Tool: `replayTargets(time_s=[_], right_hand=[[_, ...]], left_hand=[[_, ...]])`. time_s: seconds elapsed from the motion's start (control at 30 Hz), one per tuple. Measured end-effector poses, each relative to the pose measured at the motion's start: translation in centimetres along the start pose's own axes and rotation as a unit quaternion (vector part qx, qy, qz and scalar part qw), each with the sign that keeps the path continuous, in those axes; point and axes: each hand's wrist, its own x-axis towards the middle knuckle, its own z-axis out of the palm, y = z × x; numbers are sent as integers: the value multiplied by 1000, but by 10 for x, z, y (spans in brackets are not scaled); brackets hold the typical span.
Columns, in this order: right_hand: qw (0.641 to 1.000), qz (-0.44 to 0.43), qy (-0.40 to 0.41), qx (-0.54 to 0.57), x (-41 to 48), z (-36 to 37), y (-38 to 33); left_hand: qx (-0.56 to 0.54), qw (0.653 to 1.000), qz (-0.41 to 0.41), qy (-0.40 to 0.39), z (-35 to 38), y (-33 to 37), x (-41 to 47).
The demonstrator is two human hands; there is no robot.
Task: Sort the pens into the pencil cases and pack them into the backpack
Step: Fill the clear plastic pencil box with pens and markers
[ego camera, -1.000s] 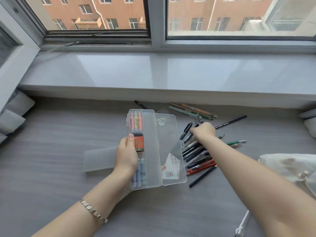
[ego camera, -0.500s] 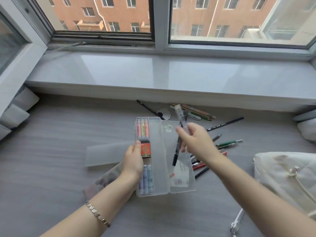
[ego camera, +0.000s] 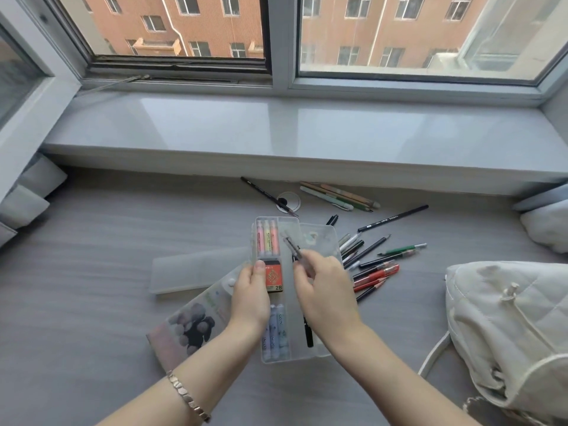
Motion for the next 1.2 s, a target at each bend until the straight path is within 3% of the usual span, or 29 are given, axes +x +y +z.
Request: replayTargets(time_s=[0.13,0.23,0.4,0.53,0.63,0.73,0.93,1.03,1.13,1.2], right_hand=[[997,48,-53,-10,2,8,-4],[995,32,-77,-55,3,6,0],[997,4,-64,-52,0,2,7],[989,-38,-56,-132,0,-4,7],[981,-77,3,-177,6,-3,12],[978,-107,50,-170,15,2,24],[987,-79,-16,-139,12,7,37],[996,-53,-50,-57,20,0,35],[997,-44,69,13,51,-7,35],[995,27,95,-7,87,-10,43]], left_hand=[[7,1000,3,-2,2,-1,-3],[-3,1000,-4,-3,-1,-1,-5],[-7,1000,-11,-8,-1,-1,-7],[-10,1000,-7,-20,2,2,-11],[-5,1000,12,-27,2,6,-11],[-10,999,20,-32,1,8,-13],[-14,999,26,-45,-1,1,-11],[9,999,15,-40,-1,-1,-7],[35,999,14,-14,-5,7,9],[34,999,13,3,-9,13,22]])
